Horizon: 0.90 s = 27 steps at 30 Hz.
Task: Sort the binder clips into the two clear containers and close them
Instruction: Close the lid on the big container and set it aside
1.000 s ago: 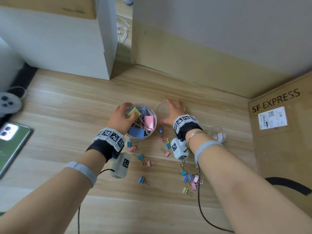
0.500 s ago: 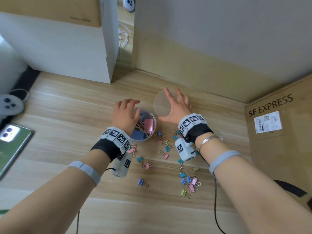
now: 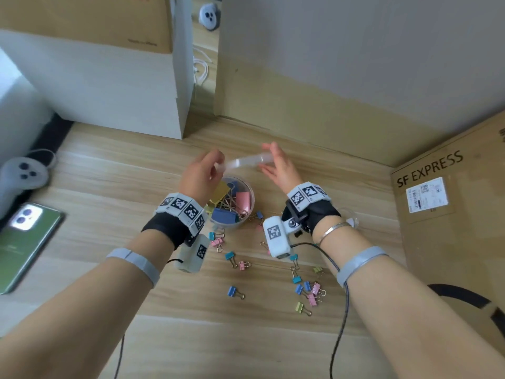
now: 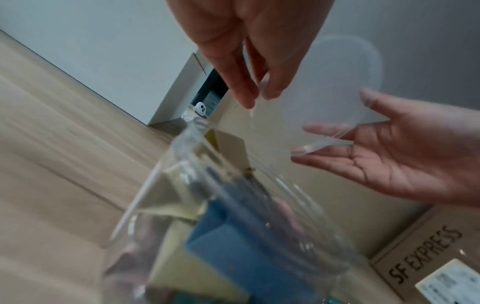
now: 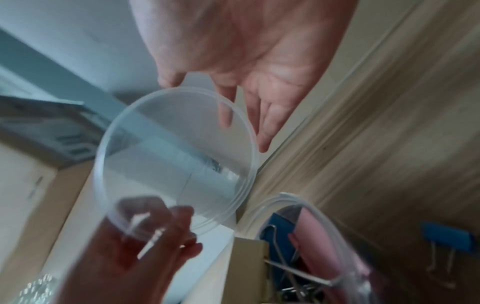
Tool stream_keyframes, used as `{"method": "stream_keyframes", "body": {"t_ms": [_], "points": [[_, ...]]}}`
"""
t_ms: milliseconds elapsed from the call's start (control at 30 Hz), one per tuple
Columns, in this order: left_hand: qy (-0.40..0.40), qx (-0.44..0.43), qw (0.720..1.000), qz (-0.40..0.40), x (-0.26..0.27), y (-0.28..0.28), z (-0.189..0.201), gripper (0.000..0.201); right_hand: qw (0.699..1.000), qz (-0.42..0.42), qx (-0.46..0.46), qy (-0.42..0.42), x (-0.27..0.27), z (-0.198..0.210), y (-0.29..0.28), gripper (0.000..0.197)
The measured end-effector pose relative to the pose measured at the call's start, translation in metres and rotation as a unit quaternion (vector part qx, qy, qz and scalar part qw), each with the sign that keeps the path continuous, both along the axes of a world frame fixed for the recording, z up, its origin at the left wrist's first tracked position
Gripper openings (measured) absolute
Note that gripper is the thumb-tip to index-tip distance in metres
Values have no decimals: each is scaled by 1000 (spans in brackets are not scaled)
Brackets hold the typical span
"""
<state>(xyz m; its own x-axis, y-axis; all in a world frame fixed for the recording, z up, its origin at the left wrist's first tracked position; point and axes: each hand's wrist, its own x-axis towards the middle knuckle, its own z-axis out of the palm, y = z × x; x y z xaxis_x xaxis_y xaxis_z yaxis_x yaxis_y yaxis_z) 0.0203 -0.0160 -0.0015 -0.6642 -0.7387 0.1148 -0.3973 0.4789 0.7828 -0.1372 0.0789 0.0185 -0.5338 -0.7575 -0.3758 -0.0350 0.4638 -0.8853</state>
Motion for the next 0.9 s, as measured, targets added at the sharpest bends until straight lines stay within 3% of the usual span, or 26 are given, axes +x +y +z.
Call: {"method": "stream_keyframes", "body": {"t_ms": [100, 200, 367, 667, 900], "points": [[-11, -10, 1000, -10, 8, 0, -14, 27, 999, 33, 31, 16, 9, 0, -1, 44], [-25, 7, 1000, 2, 14, 2, -26, 39, 996, 74, 39, 38, 22, -11, -2, 49], [-46, 27, 998, -34, 24, 4, -34, 54, 997, 69, 17, 36, 31, -28, -1, 50], [-51, 69, 996, -38, 32, 5, -39, 65, 996, 68, -11, 52, 46, -43, 1, 52], [-55, 98, 993, -24, 36, 7, -38, 57, 978, 140, 66, 140, 43, -40, 2, 51]]}}
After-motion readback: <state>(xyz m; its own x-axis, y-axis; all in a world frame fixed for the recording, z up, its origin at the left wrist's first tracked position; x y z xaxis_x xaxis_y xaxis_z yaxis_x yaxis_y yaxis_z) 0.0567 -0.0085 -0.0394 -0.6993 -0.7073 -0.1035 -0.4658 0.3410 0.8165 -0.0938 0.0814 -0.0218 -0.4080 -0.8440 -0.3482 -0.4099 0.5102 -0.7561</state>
